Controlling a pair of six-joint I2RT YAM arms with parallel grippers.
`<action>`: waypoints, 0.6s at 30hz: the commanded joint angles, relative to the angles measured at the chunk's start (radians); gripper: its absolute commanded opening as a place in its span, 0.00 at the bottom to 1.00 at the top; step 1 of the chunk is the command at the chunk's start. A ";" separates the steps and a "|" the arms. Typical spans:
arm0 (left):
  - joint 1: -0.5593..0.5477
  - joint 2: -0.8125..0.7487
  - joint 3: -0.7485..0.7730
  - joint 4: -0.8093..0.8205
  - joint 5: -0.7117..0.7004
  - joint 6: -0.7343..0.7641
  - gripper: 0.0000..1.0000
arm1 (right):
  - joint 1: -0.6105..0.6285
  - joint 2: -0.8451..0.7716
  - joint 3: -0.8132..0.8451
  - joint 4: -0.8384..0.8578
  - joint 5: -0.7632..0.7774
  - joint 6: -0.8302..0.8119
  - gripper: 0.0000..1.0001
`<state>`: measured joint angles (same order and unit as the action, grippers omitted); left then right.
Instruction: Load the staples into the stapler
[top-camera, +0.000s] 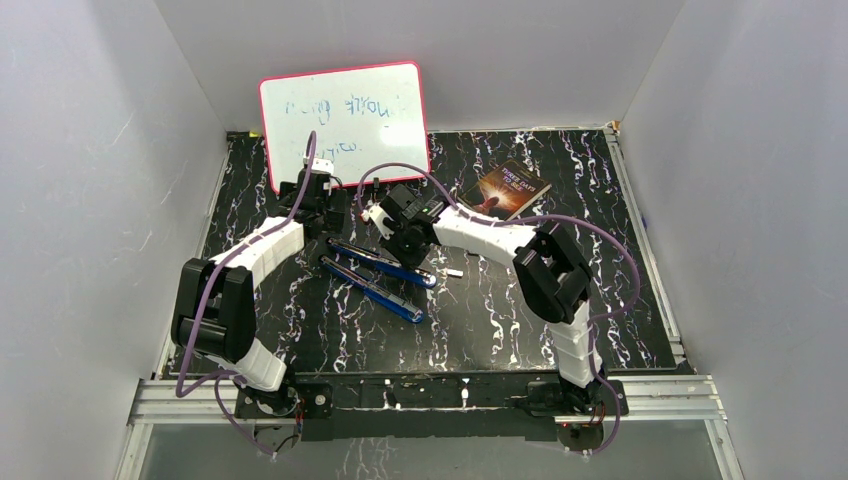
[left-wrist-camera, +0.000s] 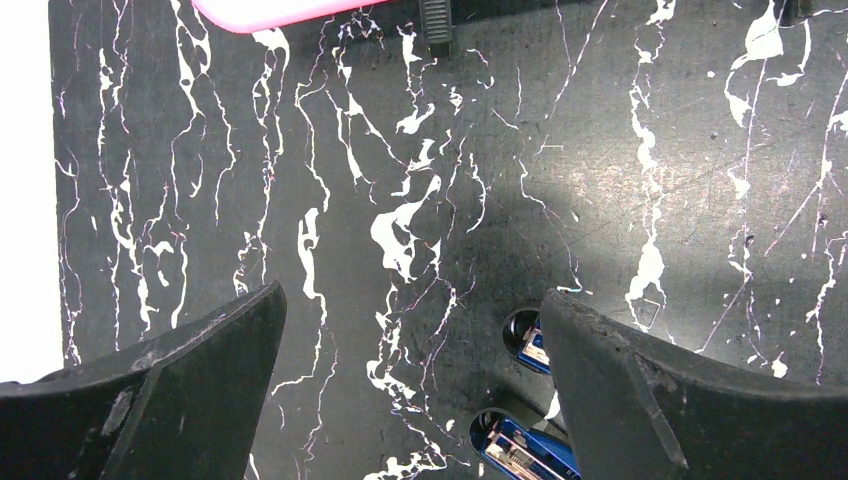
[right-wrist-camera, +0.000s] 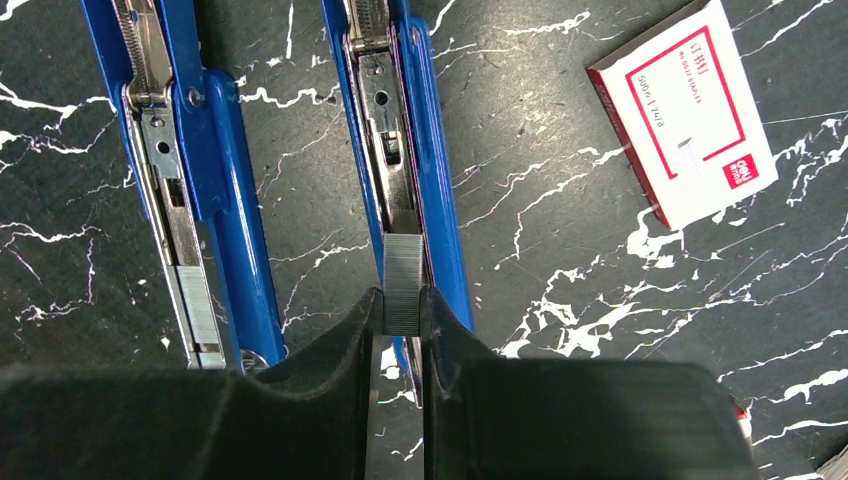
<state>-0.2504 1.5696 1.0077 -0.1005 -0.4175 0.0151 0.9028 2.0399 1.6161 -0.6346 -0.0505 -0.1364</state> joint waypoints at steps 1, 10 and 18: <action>0.009 -0.030 -0.005 0.013 0.003 0.002 0.98 | -0.005 0.024 0.055 -0.104 -0.031 -0.024 0.03; 0.010 -0.031 -0.004 0.013 0.005 0.001 0.98 | -0.005 0.053 0.088 -0.157 -0.054 -0.037 0.06; 0.011 -0.033 -0.004 0.015 0.009 0.002 0.98 | -0.017 0.078 0.121 -0.184 -0.038 0.005 0.06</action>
<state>-0.2451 1.5696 1.0077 -0.1005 -0.4080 0.0151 0.8959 2.0842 1.6970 -0.7490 -0.0856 -0.1581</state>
